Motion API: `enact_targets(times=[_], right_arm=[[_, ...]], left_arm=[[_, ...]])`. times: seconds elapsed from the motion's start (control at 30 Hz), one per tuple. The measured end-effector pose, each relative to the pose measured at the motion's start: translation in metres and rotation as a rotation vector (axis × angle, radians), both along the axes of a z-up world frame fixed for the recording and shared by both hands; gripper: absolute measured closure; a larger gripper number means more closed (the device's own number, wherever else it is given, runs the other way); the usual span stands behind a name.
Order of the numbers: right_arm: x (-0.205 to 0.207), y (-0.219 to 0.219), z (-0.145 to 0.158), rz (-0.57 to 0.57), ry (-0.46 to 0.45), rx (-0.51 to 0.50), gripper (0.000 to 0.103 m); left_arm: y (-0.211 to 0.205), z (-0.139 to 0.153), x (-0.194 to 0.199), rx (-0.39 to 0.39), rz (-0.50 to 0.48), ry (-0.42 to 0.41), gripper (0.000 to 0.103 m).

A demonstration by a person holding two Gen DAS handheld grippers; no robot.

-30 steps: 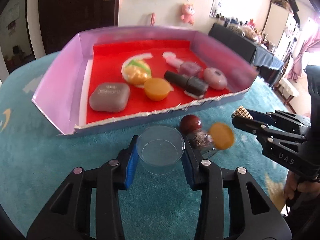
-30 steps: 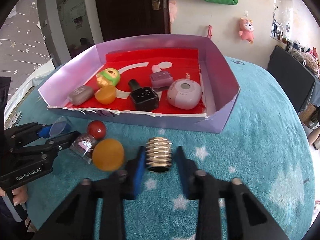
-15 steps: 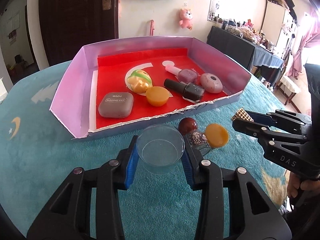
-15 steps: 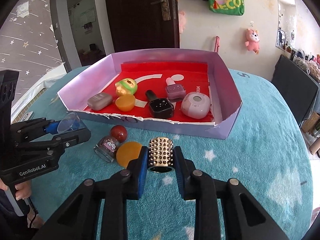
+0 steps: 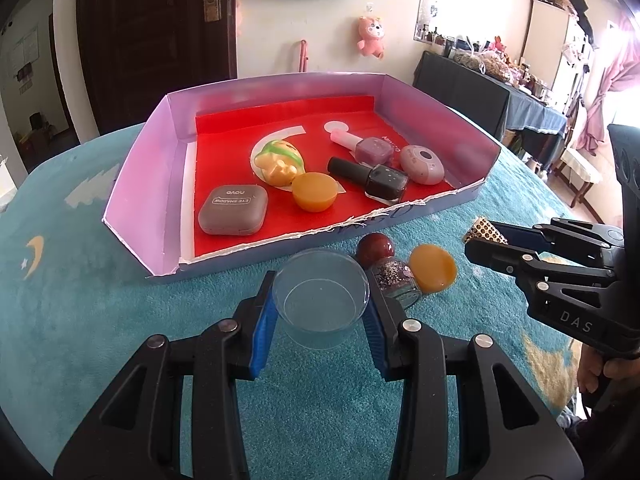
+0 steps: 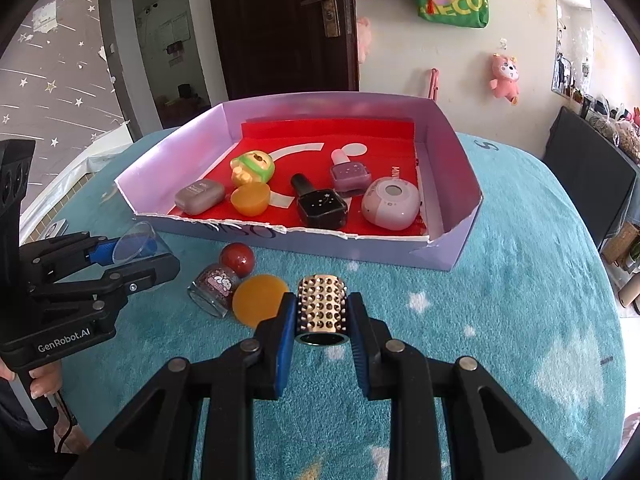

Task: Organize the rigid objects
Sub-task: 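Carry the clear cup into the box with the left gripper while the right gripper carries the gold cylinder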

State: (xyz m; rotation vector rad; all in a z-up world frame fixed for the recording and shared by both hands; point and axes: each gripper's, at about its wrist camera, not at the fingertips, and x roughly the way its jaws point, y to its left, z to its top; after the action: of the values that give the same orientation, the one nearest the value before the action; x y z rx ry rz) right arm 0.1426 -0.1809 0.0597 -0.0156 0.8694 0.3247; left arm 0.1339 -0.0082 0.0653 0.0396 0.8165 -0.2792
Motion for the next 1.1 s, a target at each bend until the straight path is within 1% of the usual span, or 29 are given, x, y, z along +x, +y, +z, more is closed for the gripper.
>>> enact_targets(times=[0.13, 0.27, 0.4, 0.53, 0.7, 0.87, 0.93, 1.0, 1.1], right_arm=[[0.000, 0.002, 0.000, 0.009, -0.003, -0.004, 0.076], [0.001, 0.003, 0.004, 0.016, -0.008, 0.000, 0.076], [0.007, 0.000, 0.015, 0.026, -0.013, 0.047, 0.076], [0.018, 0.003, 0.033, 0.047, -0.036, 0.064, 0.076], [0.043, 0.012, 0.051, 0.094, -0.049, 0.082, 0.076], [0.090, 0.027, 0.054, 0.134, -0.001, 0.100, 0.075], [0.111, 0.035, 0.049, 0.139, 0.032, 0.086, 0.076], [0.131, 0.043, 0.039, 0.150, 0.073, 0.080, 0.076], [0.154, 0.054, 0.023, 0.162, 0.111, 0.030, 0.076]], left_arm=[[0.003, 0.004, 0.000, 0.000, 0.004, -0.010, 0.066], [0.011, 0.022, 0.002, -0.001, 0.013, -0.051, 0.066], [0.021, 0.042, 0.013, -0.003, 0.028, -0.082, 0.066], [0.029, 0.054, 0.031, -0.010, 0.021, -0.081, 0.066], [0.032, 0.058, 0.070, -0.003, -0.006, -0.028, 0.066], [0.037, 0.049, 0.114, 0.022, -0.014, 0.055, 0.066], [0.037, 0.041, 0.130, 0.047, -0.011, 0.089, 0.066], [0.035, 0.036, 0.142, 0.069, -0.015, 0.106, 0.066], [0.034, 0.029, 0.153, 0.101, -0.021, 0.133, 0.066]])
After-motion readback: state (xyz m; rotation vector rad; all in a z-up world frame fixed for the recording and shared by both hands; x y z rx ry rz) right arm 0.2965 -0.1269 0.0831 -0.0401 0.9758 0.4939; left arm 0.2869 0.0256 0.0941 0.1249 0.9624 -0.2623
